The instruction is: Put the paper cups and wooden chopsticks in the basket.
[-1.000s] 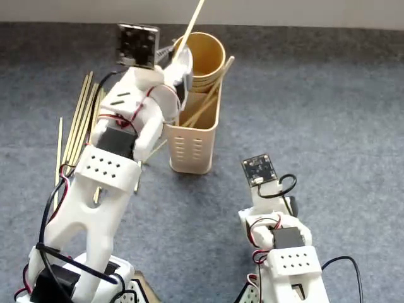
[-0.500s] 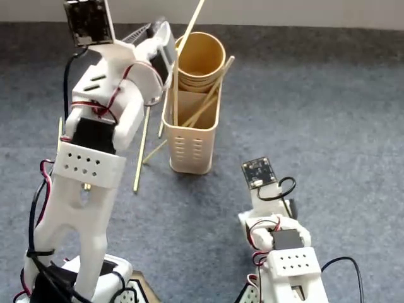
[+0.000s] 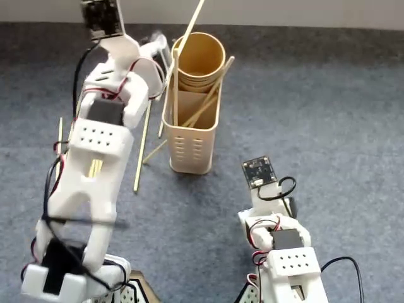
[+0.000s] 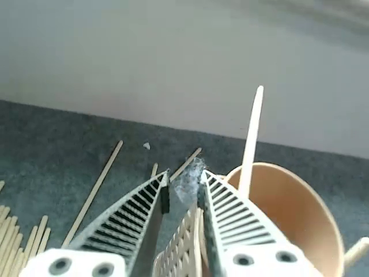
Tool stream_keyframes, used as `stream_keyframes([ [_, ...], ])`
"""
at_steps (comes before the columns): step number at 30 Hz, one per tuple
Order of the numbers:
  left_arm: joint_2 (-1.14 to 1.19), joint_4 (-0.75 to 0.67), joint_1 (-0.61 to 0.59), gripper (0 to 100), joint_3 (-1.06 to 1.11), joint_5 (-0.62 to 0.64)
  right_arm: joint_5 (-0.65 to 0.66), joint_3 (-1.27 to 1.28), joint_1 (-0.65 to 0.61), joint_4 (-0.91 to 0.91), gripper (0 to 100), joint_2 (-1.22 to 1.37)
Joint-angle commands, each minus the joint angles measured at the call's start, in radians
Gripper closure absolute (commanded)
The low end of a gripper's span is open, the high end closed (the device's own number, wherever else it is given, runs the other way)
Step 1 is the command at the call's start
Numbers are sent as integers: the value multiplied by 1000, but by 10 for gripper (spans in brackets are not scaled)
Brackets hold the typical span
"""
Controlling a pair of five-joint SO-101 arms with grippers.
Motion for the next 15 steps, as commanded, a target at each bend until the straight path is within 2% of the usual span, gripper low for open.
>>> stream_keyframes([
  [1, 64, -32, 18, 884, -53, 5, 9, -4, -7, -16, 641, -10],
  [5, 48, -15, 74, 884, -50, 5, 9, -4, -7, -16, 641, -10],
  [8, 13, 55, 111, 884, -50, 5, 9, -4, -7, -16, 641, -10],
  [15, -117, 183, 120, 884, -42, 5, 9, -4, -7, -16, 641, -10],
])
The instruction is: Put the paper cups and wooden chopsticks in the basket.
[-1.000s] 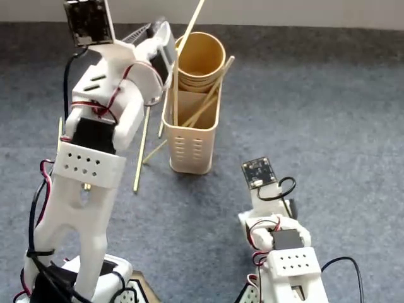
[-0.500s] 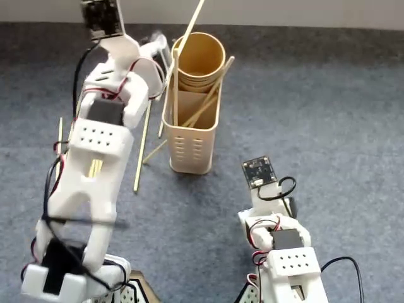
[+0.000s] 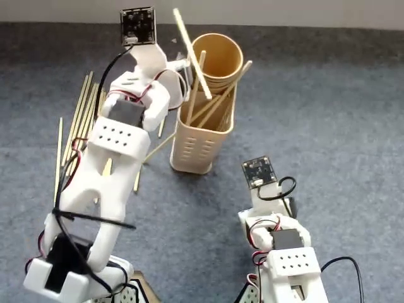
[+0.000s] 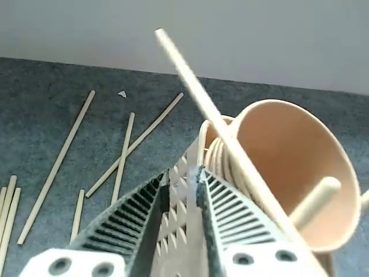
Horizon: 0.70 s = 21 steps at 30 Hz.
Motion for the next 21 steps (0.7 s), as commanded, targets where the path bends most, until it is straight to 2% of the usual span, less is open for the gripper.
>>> stream_keyframes([
  [1, -105, 63, 16, 884, -42, 3, 9, -4, -7, -16, 641, -10],
  [13, -174, 91, -191, 884, -48, 3, 9, -4, -7, -16, 641, -10],
  [19, -176, 126, -398, 884, -12, -3, 9, -4, -7, -16, 641, -10],
  [21, -176, 176, -458, 883, 4, -104, 9, -4, -7, -15, 641, -10],
])
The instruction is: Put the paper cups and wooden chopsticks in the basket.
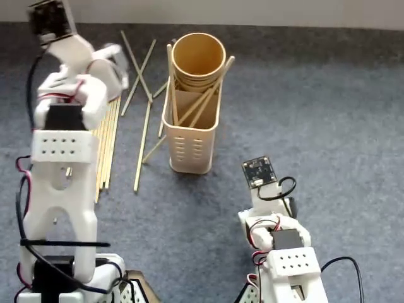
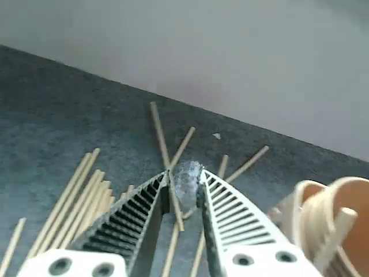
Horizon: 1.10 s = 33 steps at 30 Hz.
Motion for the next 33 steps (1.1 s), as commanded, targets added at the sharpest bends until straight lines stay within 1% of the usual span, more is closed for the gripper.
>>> stream_keyframes([
  [1, -36, 74, -105, 883, 10, -181, 9, -4, -7, -15, 641, -10],
  [4, -27, 126, -124, 886, 50, -446, 9, -4, -7, -15, 641, -10],
  [6, 13, 209, -124, 886, 74, -624, 9, -4, -7, -15, 641, -10],
  [7, 50, 273, -122, 885, 76, -683, 9, -4, -7, -15, 641, -10],
  [8, 97, 331, -119, 884, 70, -727, 9, -4, -7, -15, 641, -10],
  [11, 231, 477, -117, 884, 19, -807, 9, -4, -7, -15, 641, -10],
  [15, 344, 614, -62, 883, -58, -947, 9, -4, -7, -13, 641, -10],
  [18, 398, 620, -73, 863, -122, -939, 9, -4, -7, -12, 641, -10],
  [21, 487, 620, -136, 835, -208, -895, 9, -4, -7, -12, 641, -10],
  [27, 791, 603, -217, 805, -384, -884, 9, -4, -7, -12, 641, -10],
  [30, 906, 606, -217, 804, -510, -827, 11, -4, -7, -12, 641, -10],
  [33, 977, 608, -189, 804, -611, -778, 11, -4, -7, -12, 641, -10],
])
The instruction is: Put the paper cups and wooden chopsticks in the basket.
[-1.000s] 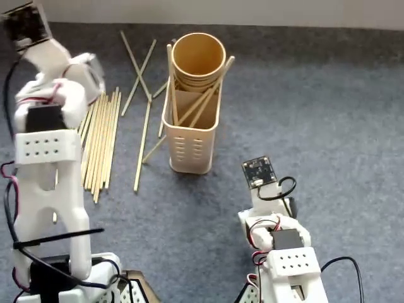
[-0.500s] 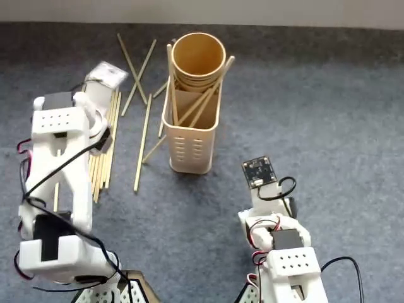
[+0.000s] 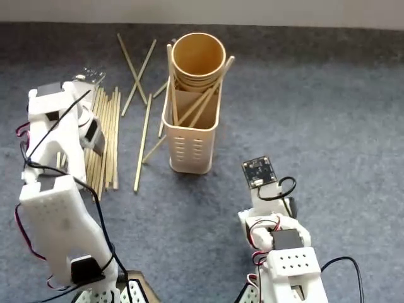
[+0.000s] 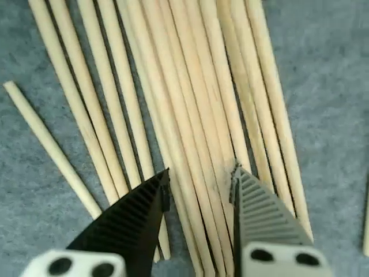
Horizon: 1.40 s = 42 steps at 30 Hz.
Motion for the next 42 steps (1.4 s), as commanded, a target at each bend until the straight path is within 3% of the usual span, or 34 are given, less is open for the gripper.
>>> stream_keyframes([
  [1, 54, -3, 30, 804, -133, 66, 11, -4, -7, -12, 641, -10],
  [10, 162, -11, 41, 931, -176, 126, 11, -4, -7, -12, 641, -10],
  [20, 114, 58, 105, 979, -352, 144, 11, -4, -54, -12, 641, -10],
  [25, 107, 170, 173, 972, -449, 144, 11, -4, -54, -12, 641, -10],
  [30, 110, 189, 179, 836, -455, 164, 11, -4, -53, -12, 641, -10],
  [42, 110, 190, 179, 870, -453, 178, 11, -4, -51, -12, 641, -10],
])
